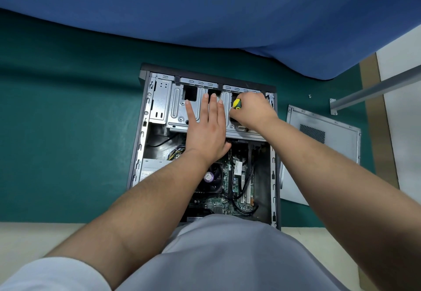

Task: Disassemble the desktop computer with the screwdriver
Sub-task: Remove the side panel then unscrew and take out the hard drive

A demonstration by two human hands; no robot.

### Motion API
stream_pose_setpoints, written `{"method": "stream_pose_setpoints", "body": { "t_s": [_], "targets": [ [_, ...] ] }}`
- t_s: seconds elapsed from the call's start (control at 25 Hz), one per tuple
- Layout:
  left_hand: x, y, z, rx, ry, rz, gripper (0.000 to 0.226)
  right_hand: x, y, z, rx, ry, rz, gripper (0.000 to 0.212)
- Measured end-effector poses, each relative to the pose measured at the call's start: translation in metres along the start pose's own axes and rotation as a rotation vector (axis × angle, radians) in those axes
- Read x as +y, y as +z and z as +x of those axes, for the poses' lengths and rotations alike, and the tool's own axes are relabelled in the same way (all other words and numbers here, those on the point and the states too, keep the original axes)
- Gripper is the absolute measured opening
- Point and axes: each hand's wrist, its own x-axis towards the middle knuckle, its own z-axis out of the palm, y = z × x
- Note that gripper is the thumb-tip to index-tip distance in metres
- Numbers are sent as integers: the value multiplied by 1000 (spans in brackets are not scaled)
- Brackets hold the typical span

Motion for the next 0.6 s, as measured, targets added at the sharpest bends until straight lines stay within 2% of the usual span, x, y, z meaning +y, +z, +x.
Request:
{"method": "stream_pose_setpoints", "body": {
  "t_s": [0.16, 0.4, 0.6],
  "targets": [
    [0, 0, 0, -13, 0, 2, 120, 0, 0, 0, 19, -5, 28, 18],
    [1, -7, 0, -49, 6, -5, 121, 14, -13, -8, 115, -7, 229, 7],
    [-1, -18, -1, -111, 14, -30, 121, 29, -31, -32, 195, 25, 319, 10]
  ]
}}
